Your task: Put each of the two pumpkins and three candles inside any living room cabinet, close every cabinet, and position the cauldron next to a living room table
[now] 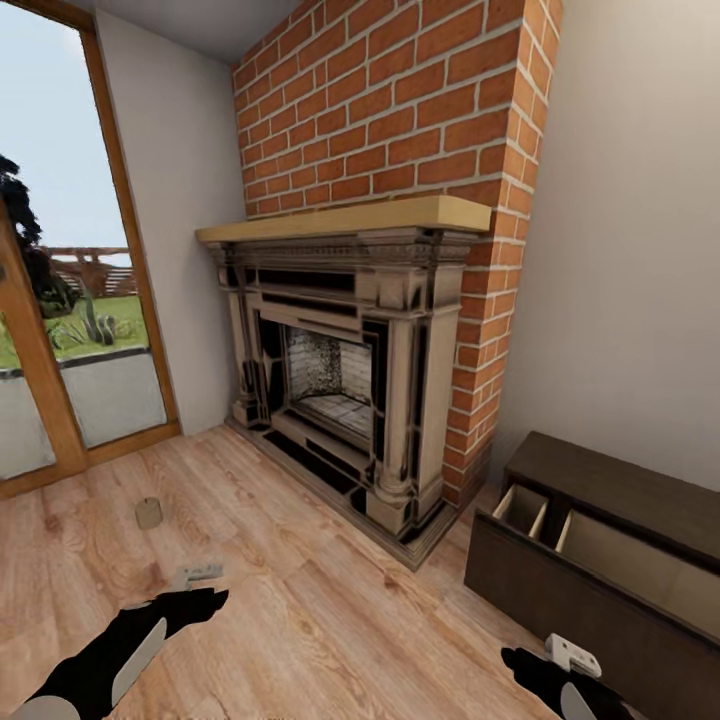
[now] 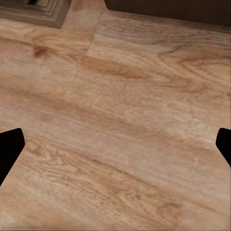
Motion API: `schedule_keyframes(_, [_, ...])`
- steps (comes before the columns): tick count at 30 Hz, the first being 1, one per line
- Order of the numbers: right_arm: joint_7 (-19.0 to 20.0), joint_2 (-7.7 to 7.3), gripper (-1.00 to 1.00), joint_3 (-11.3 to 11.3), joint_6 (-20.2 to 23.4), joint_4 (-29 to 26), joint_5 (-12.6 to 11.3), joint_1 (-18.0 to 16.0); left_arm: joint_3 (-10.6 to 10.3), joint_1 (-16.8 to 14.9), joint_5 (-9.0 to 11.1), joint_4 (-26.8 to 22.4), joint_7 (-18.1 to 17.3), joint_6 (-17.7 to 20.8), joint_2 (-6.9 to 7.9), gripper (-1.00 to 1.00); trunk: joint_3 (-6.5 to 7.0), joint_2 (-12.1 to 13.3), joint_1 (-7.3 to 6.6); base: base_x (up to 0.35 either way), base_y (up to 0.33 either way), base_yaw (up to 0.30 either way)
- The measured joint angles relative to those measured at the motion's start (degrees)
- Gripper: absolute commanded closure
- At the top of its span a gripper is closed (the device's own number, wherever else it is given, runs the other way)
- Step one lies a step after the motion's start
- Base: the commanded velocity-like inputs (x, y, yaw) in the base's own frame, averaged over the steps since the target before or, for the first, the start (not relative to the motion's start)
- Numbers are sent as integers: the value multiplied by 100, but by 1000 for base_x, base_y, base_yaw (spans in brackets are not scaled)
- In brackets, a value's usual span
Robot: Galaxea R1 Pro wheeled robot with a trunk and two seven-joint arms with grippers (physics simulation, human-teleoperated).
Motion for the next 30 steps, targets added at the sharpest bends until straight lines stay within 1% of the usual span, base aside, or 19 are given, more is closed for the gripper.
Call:
schedule_keyframes(3, [1,3,-100,9,-1,20,4,0,23,2,140,85,81,-122,-91,-100,-8,0,0,0,0,259])
schedule_keyframes(4, [3,4,-100,11,-1,28,5,0,42,3,229,112,137,-159,-134,-100,-11,0,0,0,0,265])
schedule_keyframes(9, [9,7,-100,24,-3,44,7,0,79,12,456,169,243,-257,-193,-100,-26,0,0,0,120,269])
schedule_keyframes(11, [6,23,-100,106,-3,49,4,0,85,17,521,181,268,-369,-202,-100,-33,0,0,0,242,271])
schedule_keyframes(12, [5,26,-100,139,-4,49,3,0,86,18,530,183,272,-390,-204,-100,-36,0,0,0,231,272])
schedule_keyframes(13, [4,32,-100,222,-7,49,3,1,87,37,547,187,280,-431,-206,-100,-40,0,0,0,220,272])
schedule_keyframes(15, [3,34,-100,283,-10,50,4,1,92,83,559,189,279,-453,-207,-100,-46,0,0,0,201,272])
schedule_keyframes(22, [9,48,-100,359,-34,51,8,1,97,134,571,190,275,-482,-209,-100,-70,0,-1,12,138,272])
schedule_keyframes(27, [10,69,-100,398,-209,57,6,1,97,142,574,191,282,-506,-209,-100,-87,0,-2,156,88,271])
schedule_keyframes(28, [10,73,-100,434,-222,58,7,1,97,142,574,192,283,-509,-210,-100,-90,0,-2,251,88,269])
schedule_keyframes(30, [10,81,-100,603,-253,55,9,1,98,143,574,193,285,-514,-211,-100,-98,0,-3,269,86,268])
